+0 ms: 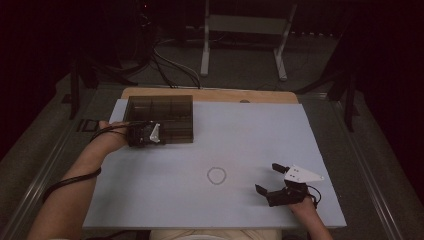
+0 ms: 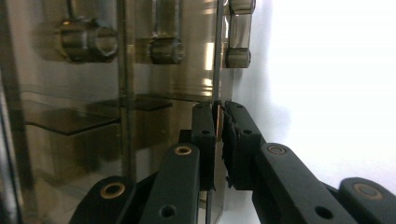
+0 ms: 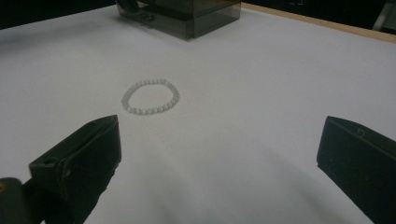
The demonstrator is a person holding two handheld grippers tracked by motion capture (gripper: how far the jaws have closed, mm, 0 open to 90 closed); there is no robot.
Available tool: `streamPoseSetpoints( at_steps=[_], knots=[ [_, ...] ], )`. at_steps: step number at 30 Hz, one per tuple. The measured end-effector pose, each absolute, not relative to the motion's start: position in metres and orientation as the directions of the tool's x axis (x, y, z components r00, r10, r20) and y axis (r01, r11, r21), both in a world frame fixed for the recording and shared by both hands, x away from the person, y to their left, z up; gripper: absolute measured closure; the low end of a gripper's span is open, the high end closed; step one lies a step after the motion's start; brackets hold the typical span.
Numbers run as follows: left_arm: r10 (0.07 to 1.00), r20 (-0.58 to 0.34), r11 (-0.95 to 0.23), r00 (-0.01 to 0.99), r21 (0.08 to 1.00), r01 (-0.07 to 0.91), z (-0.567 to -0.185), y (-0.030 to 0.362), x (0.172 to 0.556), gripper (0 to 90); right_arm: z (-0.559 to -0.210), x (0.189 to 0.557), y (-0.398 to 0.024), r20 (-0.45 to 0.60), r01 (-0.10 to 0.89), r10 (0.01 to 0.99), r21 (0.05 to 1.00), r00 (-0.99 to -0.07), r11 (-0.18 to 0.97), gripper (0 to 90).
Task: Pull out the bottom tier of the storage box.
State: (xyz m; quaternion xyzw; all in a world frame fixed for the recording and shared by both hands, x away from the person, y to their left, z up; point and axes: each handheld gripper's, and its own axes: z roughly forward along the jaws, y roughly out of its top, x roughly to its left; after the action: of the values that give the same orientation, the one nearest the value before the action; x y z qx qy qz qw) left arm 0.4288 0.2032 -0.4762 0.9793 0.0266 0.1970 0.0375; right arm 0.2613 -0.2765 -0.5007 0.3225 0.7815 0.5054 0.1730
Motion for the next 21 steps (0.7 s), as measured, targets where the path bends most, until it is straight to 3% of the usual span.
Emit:
streamPoseSetpoints(
  at_steps=[13, 21],
  knots=[
    [0.071, 0.284, -0.994, 0.956, 0.094, 0.046, -0.474, 0.207, 0.433, 82.3, -0.501, 0.261, -0.276, 0.056, 0.329, 0.676, 0.901, -0.735, 0.283, 0.0],
    [0.049, 0.247, -0.998, 0.968, 0.041, 0.041, -0.482, 0.206, 0.439, 82.3, -0.501, 0.262, -0.276, 0.056, 0.331, 0.675, 0.899, -0.736, 0.287, 0.0]
  ],
)
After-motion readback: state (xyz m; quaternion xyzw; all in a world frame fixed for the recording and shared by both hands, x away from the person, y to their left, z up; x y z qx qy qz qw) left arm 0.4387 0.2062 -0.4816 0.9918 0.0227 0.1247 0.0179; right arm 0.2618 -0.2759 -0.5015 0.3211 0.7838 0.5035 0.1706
